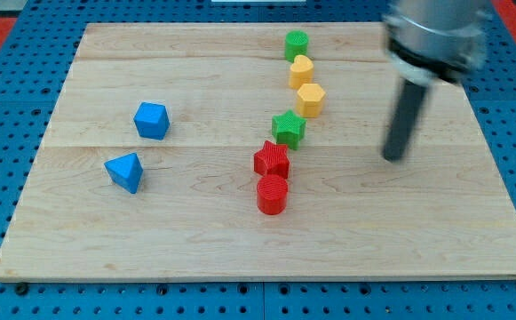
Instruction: Go to the left of the red star
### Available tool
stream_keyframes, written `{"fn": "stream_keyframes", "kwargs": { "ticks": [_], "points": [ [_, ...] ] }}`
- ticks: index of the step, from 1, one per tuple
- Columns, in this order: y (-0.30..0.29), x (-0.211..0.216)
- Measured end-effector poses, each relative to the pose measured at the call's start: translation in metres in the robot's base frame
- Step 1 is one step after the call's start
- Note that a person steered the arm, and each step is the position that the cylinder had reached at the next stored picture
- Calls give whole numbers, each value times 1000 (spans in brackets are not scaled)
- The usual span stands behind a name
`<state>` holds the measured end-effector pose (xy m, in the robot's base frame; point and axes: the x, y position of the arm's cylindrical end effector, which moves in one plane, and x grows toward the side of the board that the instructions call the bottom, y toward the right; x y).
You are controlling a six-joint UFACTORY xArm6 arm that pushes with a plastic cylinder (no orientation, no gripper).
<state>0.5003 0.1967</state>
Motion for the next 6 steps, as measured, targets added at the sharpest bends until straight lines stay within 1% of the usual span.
{"fn": "stream_keyframes", "kwargs": {
  "ticks": [1, 2, 3, 4, 5, 6],
  "points": [
    [-22, 110],
    [-164, 117],
    [-290, 73],
    [-264, 1],
    [-227, -24],
    [-199, -24]
  ]
}}
